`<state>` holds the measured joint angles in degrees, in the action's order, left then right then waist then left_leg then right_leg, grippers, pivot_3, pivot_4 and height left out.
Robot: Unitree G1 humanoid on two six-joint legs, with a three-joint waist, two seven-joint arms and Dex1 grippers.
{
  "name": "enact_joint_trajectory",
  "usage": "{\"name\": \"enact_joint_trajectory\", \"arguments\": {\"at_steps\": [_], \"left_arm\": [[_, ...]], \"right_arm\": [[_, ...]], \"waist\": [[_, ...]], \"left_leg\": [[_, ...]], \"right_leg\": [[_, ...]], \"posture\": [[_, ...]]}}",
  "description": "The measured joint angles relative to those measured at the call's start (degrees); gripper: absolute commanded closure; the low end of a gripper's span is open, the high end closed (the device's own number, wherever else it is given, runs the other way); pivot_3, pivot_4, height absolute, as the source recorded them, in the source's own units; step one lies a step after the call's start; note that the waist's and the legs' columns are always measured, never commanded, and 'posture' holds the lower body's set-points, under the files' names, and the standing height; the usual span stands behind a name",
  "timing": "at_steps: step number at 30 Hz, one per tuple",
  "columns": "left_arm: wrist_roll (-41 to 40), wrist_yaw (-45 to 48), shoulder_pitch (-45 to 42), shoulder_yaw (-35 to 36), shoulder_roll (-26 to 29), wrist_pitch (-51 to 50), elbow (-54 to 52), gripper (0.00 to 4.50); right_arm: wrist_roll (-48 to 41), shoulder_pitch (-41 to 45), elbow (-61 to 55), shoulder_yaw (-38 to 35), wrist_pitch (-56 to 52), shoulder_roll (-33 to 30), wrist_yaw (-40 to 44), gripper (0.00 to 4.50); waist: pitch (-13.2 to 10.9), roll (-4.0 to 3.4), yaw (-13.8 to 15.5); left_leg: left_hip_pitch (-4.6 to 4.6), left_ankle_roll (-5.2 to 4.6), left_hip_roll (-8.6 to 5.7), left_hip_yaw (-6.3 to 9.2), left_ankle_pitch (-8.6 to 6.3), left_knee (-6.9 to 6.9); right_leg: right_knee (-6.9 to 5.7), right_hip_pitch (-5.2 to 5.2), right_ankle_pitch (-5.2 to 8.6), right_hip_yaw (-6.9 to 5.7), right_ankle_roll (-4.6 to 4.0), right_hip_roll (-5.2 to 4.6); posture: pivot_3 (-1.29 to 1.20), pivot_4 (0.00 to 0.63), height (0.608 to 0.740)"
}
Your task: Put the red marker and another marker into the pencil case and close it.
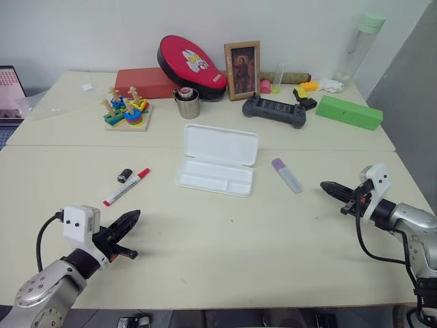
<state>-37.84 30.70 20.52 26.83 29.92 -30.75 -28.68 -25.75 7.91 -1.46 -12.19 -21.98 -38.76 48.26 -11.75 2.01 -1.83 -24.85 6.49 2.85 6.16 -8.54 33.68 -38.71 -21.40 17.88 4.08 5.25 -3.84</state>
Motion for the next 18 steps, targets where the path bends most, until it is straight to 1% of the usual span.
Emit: {"name": "enact_joint_trajectory", "arguments": {"at_steps": [18], "left_arm": [[0.0,-0.1,-1.0,0.0,0.1,-0.3,0.0,4.49]], "right_arm": [[0.4,0.6,0.0,0.1,0.0,0.0,0.1,4.5]], "waist": [[0.0,0.0,0.0]], "left_leg": [[0.0,0.0,0.0,0.0,0.0,0.0]], "right_leg": [[0.0,0.0,-0.01,0.0,-0.01,0.0]], "posture": [[0.0,0.15,0.74]]}}
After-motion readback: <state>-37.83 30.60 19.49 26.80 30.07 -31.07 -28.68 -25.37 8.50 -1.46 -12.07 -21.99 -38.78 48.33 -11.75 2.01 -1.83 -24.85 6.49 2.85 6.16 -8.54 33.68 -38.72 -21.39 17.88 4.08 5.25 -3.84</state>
